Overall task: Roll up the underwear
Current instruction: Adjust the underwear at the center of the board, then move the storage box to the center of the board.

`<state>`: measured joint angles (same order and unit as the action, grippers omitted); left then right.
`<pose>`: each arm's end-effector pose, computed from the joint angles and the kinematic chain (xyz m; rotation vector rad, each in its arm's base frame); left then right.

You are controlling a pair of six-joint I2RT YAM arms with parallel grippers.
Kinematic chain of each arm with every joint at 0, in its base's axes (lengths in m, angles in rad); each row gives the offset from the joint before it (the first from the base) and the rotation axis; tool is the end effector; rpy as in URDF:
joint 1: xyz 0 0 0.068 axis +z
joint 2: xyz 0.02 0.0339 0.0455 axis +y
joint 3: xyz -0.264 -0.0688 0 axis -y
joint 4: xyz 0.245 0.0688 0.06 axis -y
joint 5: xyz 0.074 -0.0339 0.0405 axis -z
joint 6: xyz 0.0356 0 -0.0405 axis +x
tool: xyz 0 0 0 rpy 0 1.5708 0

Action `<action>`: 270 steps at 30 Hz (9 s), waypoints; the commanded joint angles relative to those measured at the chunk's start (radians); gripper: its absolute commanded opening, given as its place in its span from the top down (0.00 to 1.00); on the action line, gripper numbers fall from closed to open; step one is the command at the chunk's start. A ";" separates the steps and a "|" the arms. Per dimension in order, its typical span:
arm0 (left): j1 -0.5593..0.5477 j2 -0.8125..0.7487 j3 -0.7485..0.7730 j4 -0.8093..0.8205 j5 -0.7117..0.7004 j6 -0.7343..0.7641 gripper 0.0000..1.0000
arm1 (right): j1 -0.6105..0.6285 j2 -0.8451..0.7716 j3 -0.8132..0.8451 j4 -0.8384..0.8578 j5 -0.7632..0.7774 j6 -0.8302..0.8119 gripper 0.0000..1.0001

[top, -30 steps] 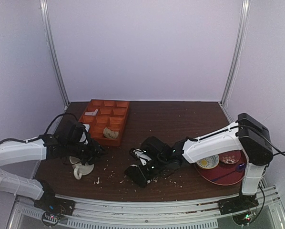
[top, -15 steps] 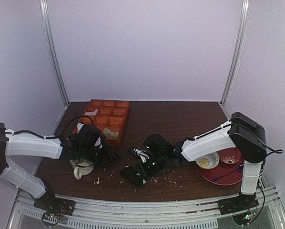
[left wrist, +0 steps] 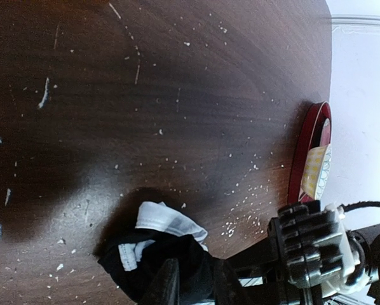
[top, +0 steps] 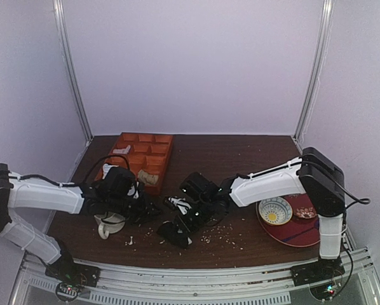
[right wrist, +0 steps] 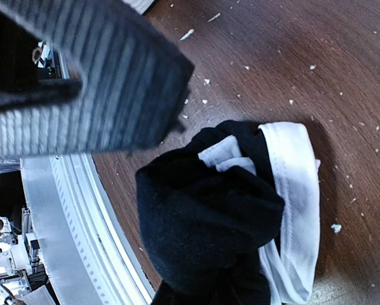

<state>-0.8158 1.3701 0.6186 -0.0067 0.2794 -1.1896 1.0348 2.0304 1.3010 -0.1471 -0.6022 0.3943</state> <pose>0.1751 -0.2004 0.1744 -0.3393 2.6681 -1.1767 0.2002 0.3765 0.1521 -1.1438 2.4800 1.2801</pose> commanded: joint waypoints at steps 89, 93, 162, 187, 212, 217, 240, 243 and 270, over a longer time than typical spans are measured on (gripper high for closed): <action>-0.092 -0.030 -0.034 -0.182 -0.030 -0.117 0.75 | 0.057 0.170 0.133 -0.164 -0.101 -0.046 1.00; -0.092 -0.057 -0.026 -0.220 -0.053 -0.108 0.75 | 0.060 0.187 0.141 -0.179 -0.097 -0.050 1.00; -0.670 -0.116 -0.241 -0.070 -0.903 -1.001 0.08 | 0.023 0.161 0.134 -0.170 -0.079 0.000 1.00; -0.726 0.008 -0.324 0.184 -1.074 -1.035 0.10 | 0.047 0.180 0.143 -0.135 -0.202 0.009 1.00; -0.723 0.096 -0.388 0.506 -1.122 -0.920 0.94 | 0.067 0.207 0.203 -0.170 -0.250 -0.008 1.00; -0.702 0.085 -0.430 0.624 -1.114 -0.833 0.81 | 0.064 0.207 0.215 -0.174 -0.254 -0.011 1.00; -0.541 -0.818 -0.057 -0.531 -1.101 -0.221 0.36 | -0.152 -0.013 0.159 -0.054 -0.168 0.151 1.00; -0.480 -0.831 -0.018 -0.608 -1.068 -0.188 0.36 | -0.180 -0.039 0.162 -0.023 -0.173 0.196 1.00; 0.490 -0.399 0.186 -0.461 -0.228 0.332 0.34 | -0.240 0.025 0.623 -0.456 0.516 0.003 1.00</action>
<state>-0.4145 0.9089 0.7696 -0.5552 -0.0959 -0.9661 0.8055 2.0171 1.8133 -0.5186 -0.3031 0.4873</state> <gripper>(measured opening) 0.649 0.057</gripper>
